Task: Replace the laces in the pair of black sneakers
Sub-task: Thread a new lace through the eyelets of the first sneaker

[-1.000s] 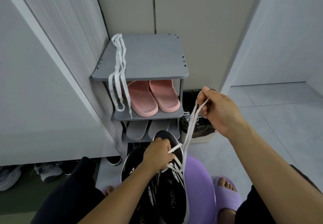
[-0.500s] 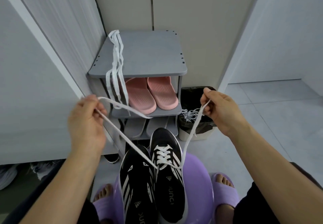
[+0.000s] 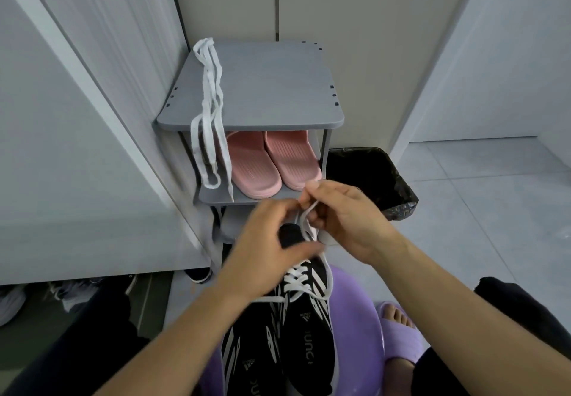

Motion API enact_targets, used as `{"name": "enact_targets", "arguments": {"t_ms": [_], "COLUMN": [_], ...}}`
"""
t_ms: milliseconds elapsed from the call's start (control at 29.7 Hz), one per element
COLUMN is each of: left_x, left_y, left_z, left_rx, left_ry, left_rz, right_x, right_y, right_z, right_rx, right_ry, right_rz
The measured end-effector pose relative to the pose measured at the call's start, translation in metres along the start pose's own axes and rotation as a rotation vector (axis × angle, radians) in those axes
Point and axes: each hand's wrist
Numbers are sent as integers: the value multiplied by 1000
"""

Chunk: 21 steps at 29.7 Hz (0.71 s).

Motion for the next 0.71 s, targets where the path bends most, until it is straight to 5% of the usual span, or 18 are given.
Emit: {"name": "enact_targets", "arguments": {"t_ms": [101, 236, 371, 472, 708], "left_x": [20, 17, 6, -31, -92], "left_y": [-2, 3, 9, 26, 64], "left_z": [12, 21, 20, 20, 8], "left_rx": [-106, -152, -28, -231, -537], "left_ry": [35, -19, 13, 181, 311], "left_rz": [-353, -372, 6, 132, 726], "right_x": [1, -10, -17, -37, -54], "right_y": [7, 10, 10, 14, 7], "right_z": [0, -2, 3, 7, 2], "right_rx": [-20, -34, -41, 45, 128], "right_ry": [24, 57, 21, -148, -280], "right_rz": [33, 14, 302, 503, 276]}}
Point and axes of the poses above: each hand's wrist, its own z-axis towards the middle knuckle, its own x-axis out of the palm, y = z × x, and after that the axes turned 5 degrees about -z, right-handed
